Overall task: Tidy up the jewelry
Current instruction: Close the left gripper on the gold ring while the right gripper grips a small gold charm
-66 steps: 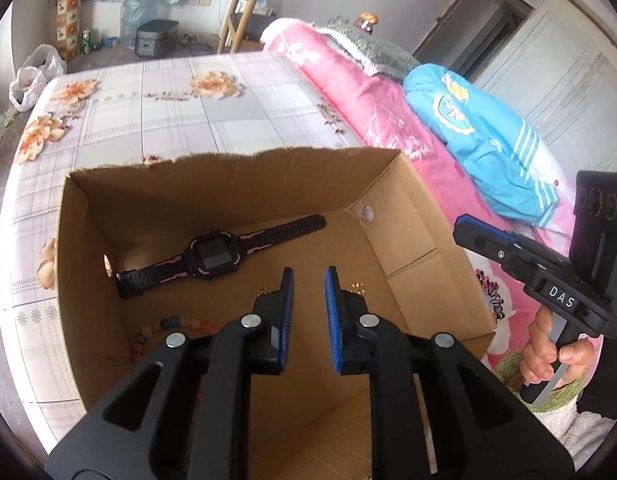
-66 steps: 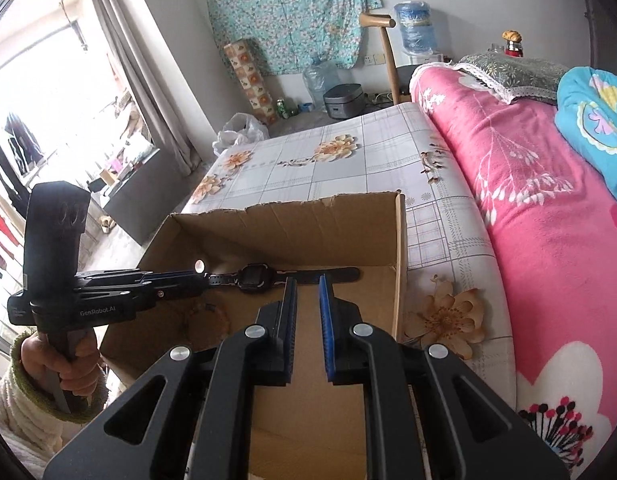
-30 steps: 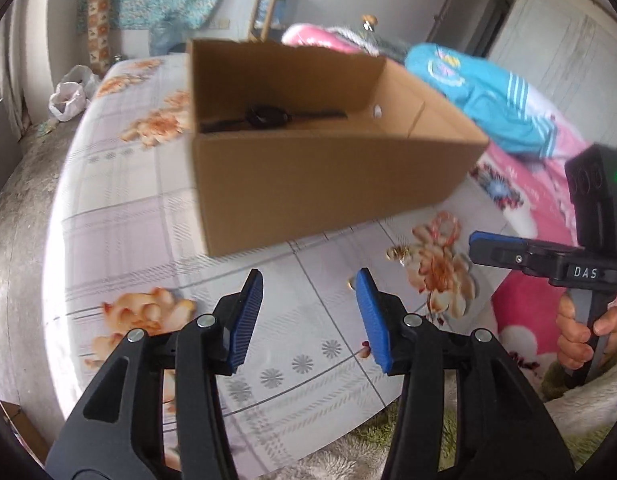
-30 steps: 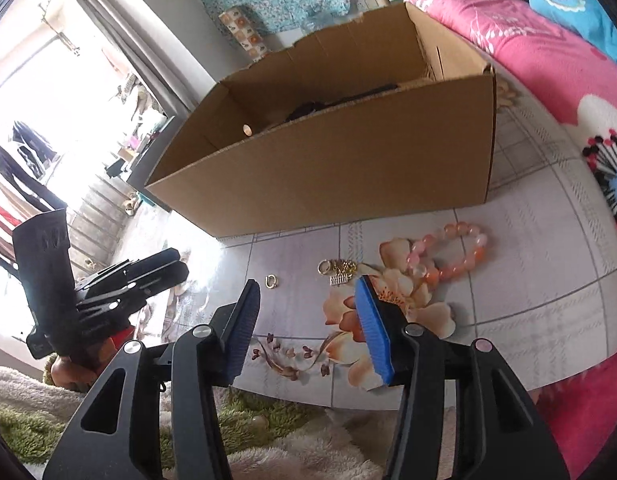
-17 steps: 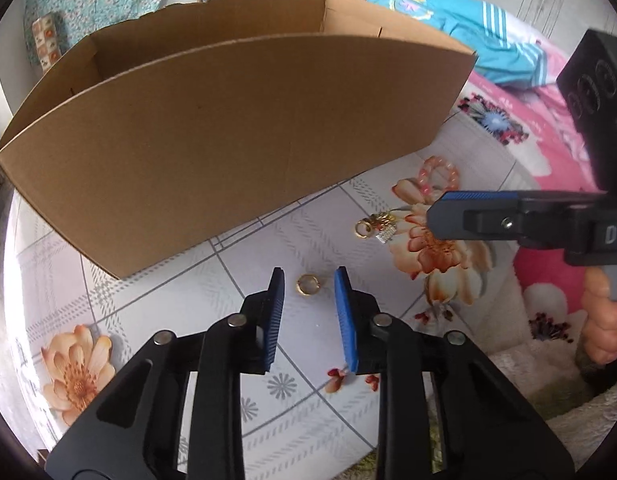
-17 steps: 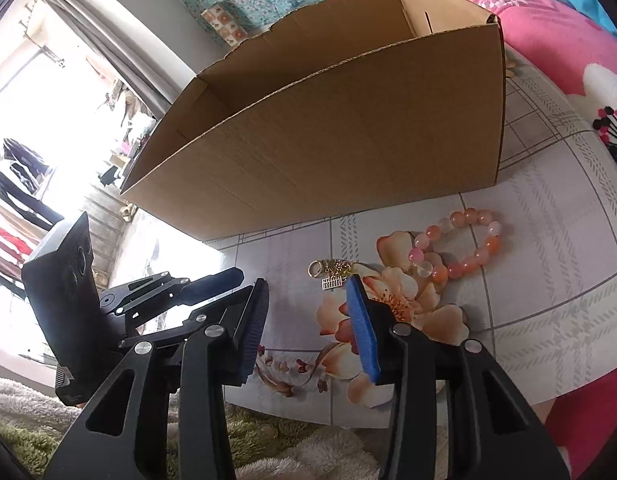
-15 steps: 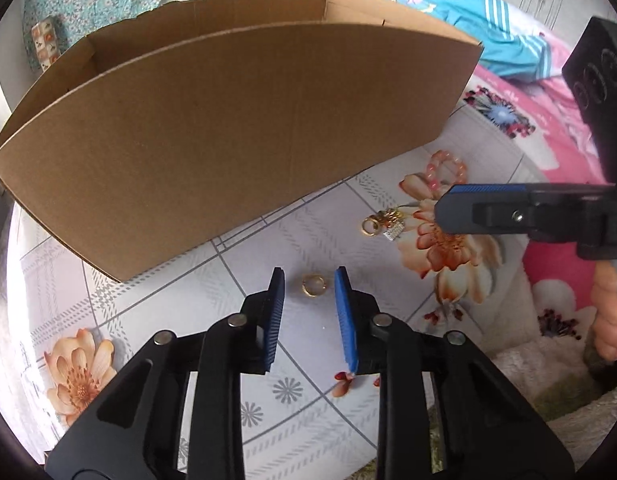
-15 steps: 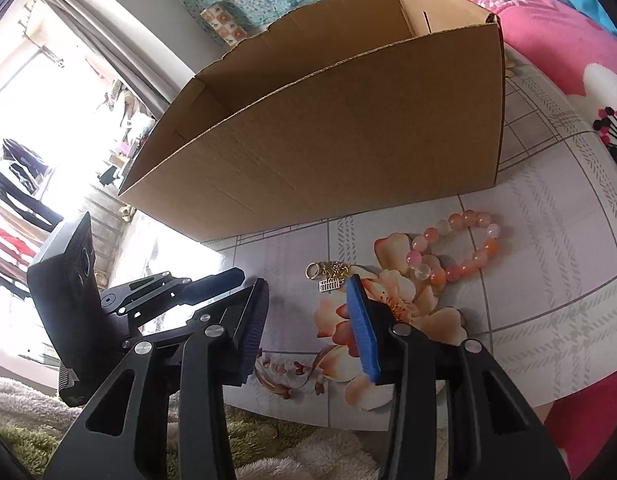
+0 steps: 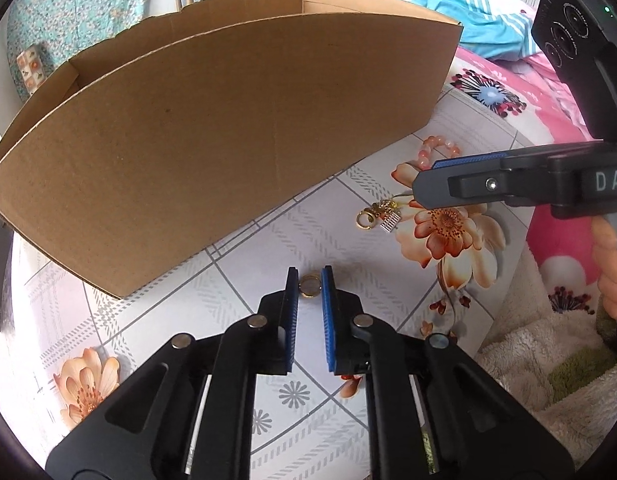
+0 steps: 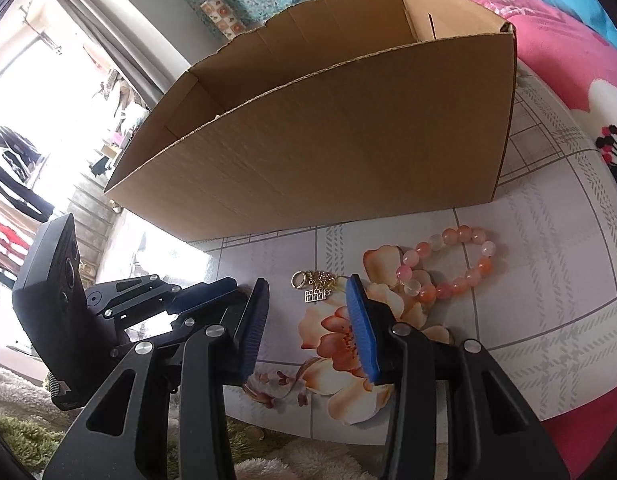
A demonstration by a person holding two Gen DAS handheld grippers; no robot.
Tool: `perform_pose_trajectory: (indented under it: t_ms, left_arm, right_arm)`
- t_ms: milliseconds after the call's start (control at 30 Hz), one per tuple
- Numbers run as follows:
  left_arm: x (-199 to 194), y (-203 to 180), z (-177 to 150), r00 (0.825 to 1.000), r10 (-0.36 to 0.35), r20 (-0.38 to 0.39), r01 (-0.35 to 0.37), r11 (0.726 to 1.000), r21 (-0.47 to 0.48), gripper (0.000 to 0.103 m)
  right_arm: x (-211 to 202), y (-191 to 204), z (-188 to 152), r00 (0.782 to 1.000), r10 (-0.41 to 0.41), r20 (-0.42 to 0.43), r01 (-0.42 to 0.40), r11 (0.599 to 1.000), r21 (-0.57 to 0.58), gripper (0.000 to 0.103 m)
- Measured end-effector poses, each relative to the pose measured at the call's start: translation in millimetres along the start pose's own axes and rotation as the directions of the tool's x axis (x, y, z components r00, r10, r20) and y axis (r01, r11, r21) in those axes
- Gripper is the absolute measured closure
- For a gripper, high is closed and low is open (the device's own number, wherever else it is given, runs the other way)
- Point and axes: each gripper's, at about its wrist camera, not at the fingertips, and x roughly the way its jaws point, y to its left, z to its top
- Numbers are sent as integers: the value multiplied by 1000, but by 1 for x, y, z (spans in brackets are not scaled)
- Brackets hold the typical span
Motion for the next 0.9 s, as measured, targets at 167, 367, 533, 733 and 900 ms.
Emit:
perform_pose_trajectory:
  t_ms: [167,367,533,733,900]
  left_arm:
    - [-3,7,-4,1000,5,-2,-5,1000,-19,93]
    - [-9,21,-10,1000,12,-4,-12,997,-72,93]
    - [-10,25,-11,1000,8,-1,-8,996,-91,93]
    - [-9,25,-10,1000,3,0,-3,995,-97,93]
    - [-11,29,-12,1000,-1,1,1,995,-101,93]
  right_arm:
    - [4,17,3,999,-47,10,48,994,-101,66]
    - [20,44,-1,995,-103,-3,99,964,-247,73]
    - [34,57,-3,986,-165,-2,156,934,-322,81]
    - [42,60,-6,978,-210,-8,194,914,-357,86]
    - [47,65,-9,970,-241,1,223,894,-388,87]
